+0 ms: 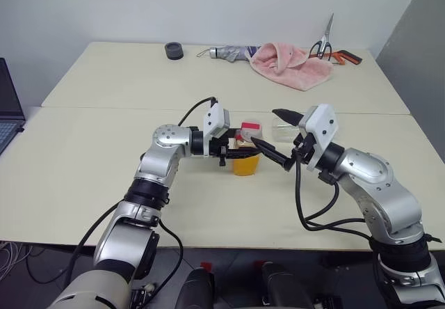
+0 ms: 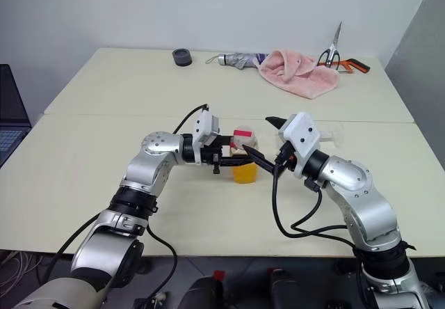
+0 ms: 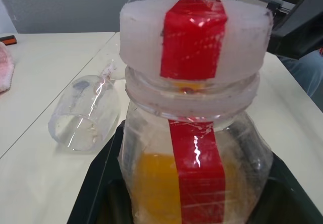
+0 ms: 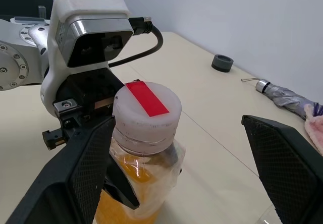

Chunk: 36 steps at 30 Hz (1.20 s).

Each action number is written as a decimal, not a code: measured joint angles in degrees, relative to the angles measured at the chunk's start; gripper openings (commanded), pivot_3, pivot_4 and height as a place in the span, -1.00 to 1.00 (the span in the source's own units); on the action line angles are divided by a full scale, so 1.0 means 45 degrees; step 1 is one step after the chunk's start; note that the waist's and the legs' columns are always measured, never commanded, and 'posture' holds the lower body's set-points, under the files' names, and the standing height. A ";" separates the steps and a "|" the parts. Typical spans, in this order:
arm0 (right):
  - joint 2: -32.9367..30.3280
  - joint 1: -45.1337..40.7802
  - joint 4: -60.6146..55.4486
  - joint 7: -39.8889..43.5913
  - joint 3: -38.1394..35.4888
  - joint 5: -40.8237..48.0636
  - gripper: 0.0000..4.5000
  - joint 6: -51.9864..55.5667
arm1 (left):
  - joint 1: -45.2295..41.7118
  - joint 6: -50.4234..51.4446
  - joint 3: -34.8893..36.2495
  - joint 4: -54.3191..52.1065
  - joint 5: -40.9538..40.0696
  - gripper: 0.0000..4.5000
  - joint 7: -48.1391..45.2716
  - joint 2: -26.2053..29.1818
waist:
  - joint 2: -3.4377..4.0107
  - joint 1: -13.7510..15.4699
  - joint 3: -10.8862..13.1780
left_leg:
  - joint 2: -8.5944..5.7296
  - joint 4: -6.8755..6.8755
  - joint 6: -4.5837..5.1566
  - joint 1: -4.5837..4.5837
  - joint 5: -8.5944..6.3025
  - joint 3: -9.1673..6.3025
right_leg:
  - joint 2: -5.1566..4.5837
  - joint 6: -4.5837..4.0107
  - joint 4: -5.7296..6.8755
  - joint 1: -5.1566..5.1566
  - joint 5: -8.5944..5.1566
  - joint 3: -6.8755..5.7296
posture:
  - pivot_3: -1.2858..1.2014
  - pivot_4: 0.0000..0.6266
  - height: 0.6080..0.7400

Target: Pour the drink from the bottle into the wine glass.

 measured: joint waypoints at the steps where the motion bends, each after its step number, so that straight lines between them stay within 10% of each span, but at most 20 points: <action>1: -0.0016 0.0000 0.0000 0.0036 -0.0023 0.0001 0.89 0.0000 | 0.0000 -0.0002 0.0000 0.0000 0.0000 -0.18 -0.0004 0.0000 | 0.0000 0.0000 0.0000 | 0.0000 0.0000 0.0000 0.0000 0.0000 0.0000 | 0.0000 0.0000 0.0000 0.0000 0.0000 0.0000 | 0.03 -0.52 1.00; 36: -0.0243 0.0042 0.0002 0.0375 -0.0215 0.0073 0.89 -0.0019 | 0.0000 -0.0034 0.0000 0.0001 0.0000 -0.18 0.0004 0.0010 | 0.0000 0.0000 0.0000 | 0.0000 0.0000 0.0000 0.0000 0.0000 0.0001 | 0.0000 0.0000 0.0000 0.0000 0.0000 0.0000 | 0.03 -0.52 1.00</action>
